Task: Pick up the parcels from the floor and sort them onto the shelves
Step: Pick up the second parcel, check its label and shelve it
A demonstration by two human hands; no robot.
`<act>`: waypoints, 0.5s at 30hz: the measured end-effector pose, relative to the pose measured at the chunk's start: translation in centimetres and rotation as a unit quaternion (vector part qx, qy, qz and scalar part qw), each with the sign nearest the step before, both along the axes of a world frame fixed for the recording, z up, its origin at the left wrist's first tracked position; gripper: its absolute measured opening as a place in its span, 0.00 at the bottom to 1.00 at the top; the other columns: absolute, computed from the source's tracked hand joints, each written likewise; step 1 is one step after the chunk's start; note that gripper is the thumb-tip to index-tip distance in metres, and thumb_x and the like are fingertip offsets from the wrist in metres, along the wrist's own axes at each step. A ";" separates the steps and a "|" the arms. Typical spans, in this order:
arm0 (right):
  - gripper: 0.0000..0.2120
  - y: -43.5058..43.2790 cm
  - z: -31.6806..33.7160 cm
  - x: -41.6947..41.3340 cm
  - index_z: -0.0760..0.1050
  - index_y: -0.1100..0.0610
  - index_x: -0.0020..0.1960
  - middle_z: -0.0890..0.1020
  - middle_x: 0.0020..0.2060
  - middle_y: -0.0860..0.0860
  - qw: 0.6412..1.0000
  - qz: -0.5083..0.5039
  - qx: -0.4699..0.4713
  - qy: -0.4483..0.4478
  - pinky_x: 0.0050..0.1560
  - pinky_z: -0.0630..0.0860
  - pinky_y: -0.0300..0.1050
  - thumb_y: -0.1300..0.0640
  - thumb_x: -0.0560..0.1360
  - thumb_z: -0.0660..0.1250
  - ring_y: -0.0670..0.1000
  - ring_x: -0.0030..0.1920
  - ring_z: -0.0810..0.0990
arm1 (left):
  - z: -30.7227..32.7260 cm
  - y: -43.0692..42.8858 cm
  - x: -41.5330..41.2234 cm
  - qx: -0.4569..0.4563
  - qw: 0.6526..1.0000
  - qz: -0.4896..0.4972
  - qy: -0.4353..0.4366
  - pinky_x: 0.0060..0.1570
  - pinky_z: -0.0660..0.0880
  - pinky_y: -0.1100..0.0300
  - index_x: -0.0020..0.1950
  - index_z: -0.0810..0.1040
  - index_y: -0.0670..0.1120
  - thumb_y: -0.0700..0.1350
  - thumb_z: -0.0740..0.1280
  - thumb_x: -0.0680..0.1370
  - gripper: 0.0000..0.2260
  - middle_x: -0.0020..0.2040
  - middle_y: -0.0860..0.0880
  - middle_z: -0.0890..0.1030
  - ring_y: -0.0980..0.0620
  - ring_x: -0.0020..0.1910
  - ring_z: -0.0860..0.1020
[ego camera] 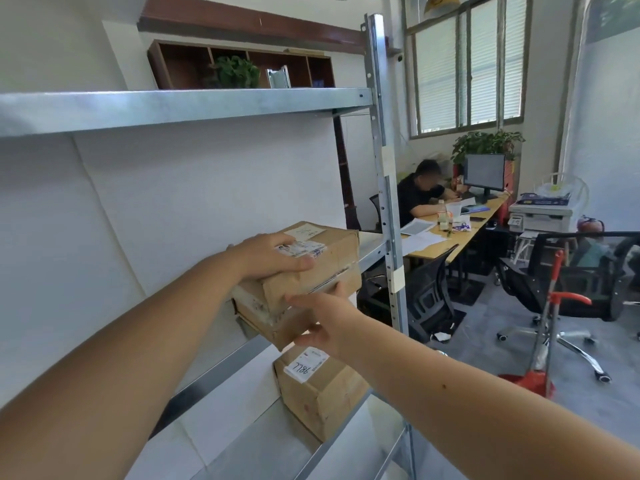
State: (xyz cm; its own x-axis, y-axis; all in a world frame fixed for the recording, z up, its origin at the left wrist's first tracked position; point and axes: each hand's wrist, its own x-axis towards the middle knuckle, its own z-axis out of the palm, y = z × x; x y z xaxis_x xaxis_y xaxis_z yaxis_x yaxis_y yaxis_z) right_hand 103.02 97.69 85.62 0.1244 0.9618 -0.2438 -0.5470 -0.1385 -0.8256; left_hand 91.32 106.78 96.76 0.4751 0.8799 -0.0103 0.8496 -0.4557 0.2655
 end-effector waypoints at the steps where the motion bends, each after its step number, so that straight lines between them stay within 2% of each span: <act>1: 0.56 0.4 0.1 0.5 0.54 0.40 0.82 0.71 0.74 0.57 1.000 -0.002 -0.006 -0.009 0.65 0.80 0.73 0.66 0.68 0.83 0.67 0.74 0.72 | -0.1 0.5 0.5 -0.007 1.000 0.000 -0.012 0.78 0.65 0.39 0.79 0.70 0.64 0.90 0.62 0.47 0.63 0.81 0.53 0.71 0.46 0.77 0.72; 2: 0.56 0.8 0.2 0.9 0.54 0.39 0.81 0.71 0.73 0.56 1.000 -0.007 -0.014 -0.018 0.63 0.81 0.71 0.66 0.67 0.83 0.66 0.74 0.73 | -0.1 0.7 1.1 -0.010 1.000 0.000 -0.023 0.78 0.65 0.40 0.78 0.71 0.66 0.89 0.64 0.48 0.60 0.80 0.54 0.71 0.46 0.76 0.72; 4: 0.58 1.6 0.2 1.9 0.53 0.37 0.81 0.72 0.72 0.55 0.999 -0.011 -0.027 -0.025 0.59 0.83 0.66 0.67 0.66 0.83 0.64 0.72 0.74 | 0.0 0.5 2.6 -0.006 0.999 -0.003 -0.043 0.81 0.62 0.41 0.76 0.74 0.66 0.82 0.71 0.56 0.49 0.84 0.52 0.66 0.46 0.80 0.67; 6: 0.61 2.1 0.3 2.8 0.51 0.36 0.83 0.73 0.72 0.55 0.999 -0.005 -0.032 -0.022 0.56 0.84 0.61 0.67 0.65 0.83 0.62 0.70 0.75 | 0.2 0.3 3.9 0.001 0.998 -0.006 -0.067 0.82 0.57 0.47 0.74 0.78 0.62 0.68 0.77 0.69 0.34 0.87 0.51 0.57 0.46 0.85 0.60; 7: 0.62 2.3 0.5 3.3 0.50 0.36 0.84 0.74 0.72 0.55 0.999 -0.003 -0.033 -0.020 0.55 0.85 0.59 0.67 0.65 0.82 0.62 0.70 0.76 | 0.3 0.4 4.5 0.006 0.997 -0.009 -0.079 0.81 0.58 0.49 0.73 0.80 0.60 0.61 0.79 0.73 0.28 0.88 0.51 0.56 0.46 0.85 0.59; 9: 0.61 2.5 0.7 4.2 0.46 0.35 0.85 0.76 0.73 0.56 0.999 0.002 -0.027 -0.018 0.54 0.85 0.57 0.67 0.69 0.80 0.60 0.67 0.78 | 0.4 0.7 5.3 0.030 0.996 -0.013 -0.089 0.78 0.60 0.53 0.70 0.83 0.59 0.56 0.79 0.76 0.22 0.87 0.50 0.58 0.47 0.84 0.61; 11: 0.59 2.6 0.8 5.0 0.43 0.36 0.86 0.72 0.78 0.53 0.999 0.004 -0.021 -0.032 0.58 0.85 0.59 0.68 0.73 0.77 0.59 0.66 0.76 | 0.3 1.0 6.0 0.066 0.994 -0.013 -0.081 0.72 0.61 0.57 0.70 0.84 0.57 0.54 0.77 0.78 0.20 0.85 0.48 0.64 0.48 0.82 0.64; 13: 0.56 2.8 0.7 5.7 0.44 0.38 0.87 0.67 0.81 0.52 0.998 0.003 -0.014 -0.055 0.63 0.84 0.62 0.67 0.75 0.76 0.62 0.71 0.74 | 0.2 1.3 6.7 0.088 0.994 -0.009 -0.064 0.67 0.62 0.61 0.71 0.83 0.55 0.51 0.75 0.80 0.19 0.81 0.48 0.69 0.48 0.79 0.68; 15: 0.53 3.1 0.9 6.1 0.48 0.40 0.87 0.66 0.82 0.54 0.998 0.002 -0.010 -0.060 0.64 0.83 0.64 0.66 0.77 0.75 0.63 0.74 0.72 | 0.0 1.7 7.1 0.109 0.992 -0.003 -0.055 0.66 0.65 0.61 0.72 0.82 0.55 0.49 0.72 0.82 0.18 0.79 0.48 0.73 0.47 0.77 0.72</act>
State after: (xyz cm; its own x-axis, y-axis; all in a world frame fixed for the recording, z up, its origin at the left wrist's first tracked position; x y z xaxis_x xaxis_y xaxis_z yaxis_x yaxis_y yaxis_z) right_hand 109.16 100.76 86.50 0.1505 0.9573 -0.2468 -0.4437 -0.1577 -0.8822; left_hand 98.46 108.49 96.76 0.4685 0.8523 0.2325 0.8177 -0.5180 0.2513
